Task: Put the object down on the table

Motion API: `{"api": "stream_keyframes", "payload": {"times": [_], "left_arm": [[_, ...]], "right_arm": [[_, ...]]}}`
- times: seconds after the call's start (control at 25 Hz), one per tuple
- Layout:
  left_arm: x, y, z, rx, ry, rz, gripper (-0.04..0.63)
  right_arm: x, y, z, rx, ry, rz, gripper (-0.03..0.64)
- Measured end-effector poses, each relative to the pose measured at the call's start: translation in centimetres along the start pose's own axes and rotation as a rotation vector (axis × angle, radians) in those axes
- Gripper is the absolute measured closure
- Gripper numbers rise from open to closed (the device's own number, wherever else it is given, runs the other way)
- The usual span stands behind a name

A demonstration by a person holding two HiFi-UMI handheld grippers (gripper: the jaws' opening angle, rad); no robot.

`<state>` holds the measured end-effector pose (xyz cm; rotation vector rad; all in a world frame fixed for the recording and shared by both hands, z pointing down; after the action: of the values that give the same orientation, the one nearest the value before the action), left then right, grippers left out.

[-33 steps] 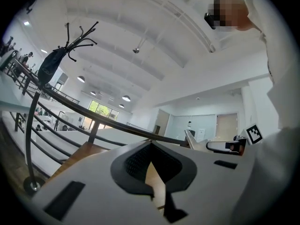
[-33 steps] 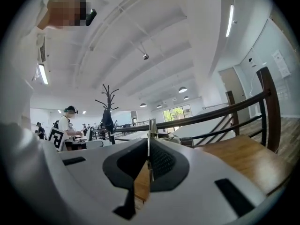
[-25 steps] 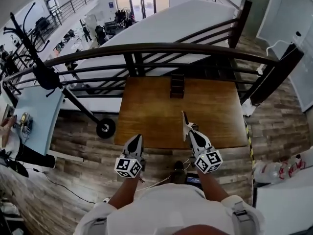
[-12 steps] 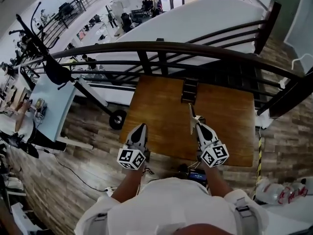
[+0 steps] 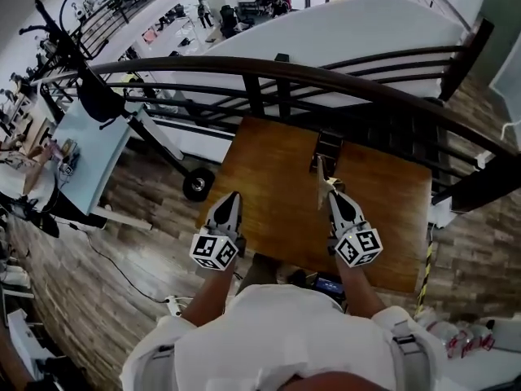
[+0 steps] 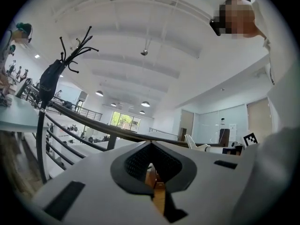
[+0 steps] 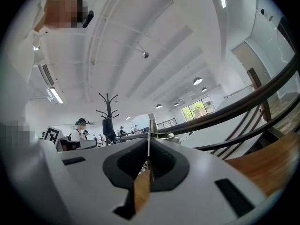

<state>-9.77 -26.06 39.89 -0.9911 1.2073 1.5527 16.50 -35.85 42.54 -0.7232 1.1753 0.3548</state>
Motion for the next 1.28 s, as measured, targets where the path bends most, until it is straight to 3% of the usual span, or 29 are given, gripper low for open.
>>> {"api": "stream_keyframes", "payload": {"times": [0.32,0.6,0.76,0.96,1.28], "left_arm": [[-3.1,7.0,-5.7,-0.04,0.039,0.075,0.581],[-5.6,15.0,-10.7,-0.059,0.087,0.085,0.581],[-7.4,18.6,-13.0,-0.064,0.122,0.067,0.581],[-7.9,16.6,-15.7,-0.08,0.164,0.015,0.581],[-9.7,17.4,-19.7,-0.106,0.176,-0.007,0.583]], "right_arm": [[-2.2,-1.0,-7.6,-0.041,0.039,0.033,0.591],[-4.6,-2.4,-15.2,-0.093,0.041,0.027,0.591],[-6.3,-3.6,-19.1,-0.126,0.031,-0.058,0.591],[-4.7,-6.1,-19.5,-0.159,-0.015,-0.19,0.591],[-8.5,-7.8,-23.1,-0.205,-0.017,-0.397,0.591]]}}
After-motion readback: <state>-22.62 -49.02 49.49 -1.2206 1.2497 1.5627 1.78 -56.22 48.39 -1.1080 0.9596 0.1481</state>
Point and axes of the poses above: the fingertips, and each gripper's own axes: z backward along the fingers, y to its left, x out of its top, the point moved 2 cm from there along z, backward along the fingers, and after that the axes turned 11 degrees about -y, right-handed, at the moved point
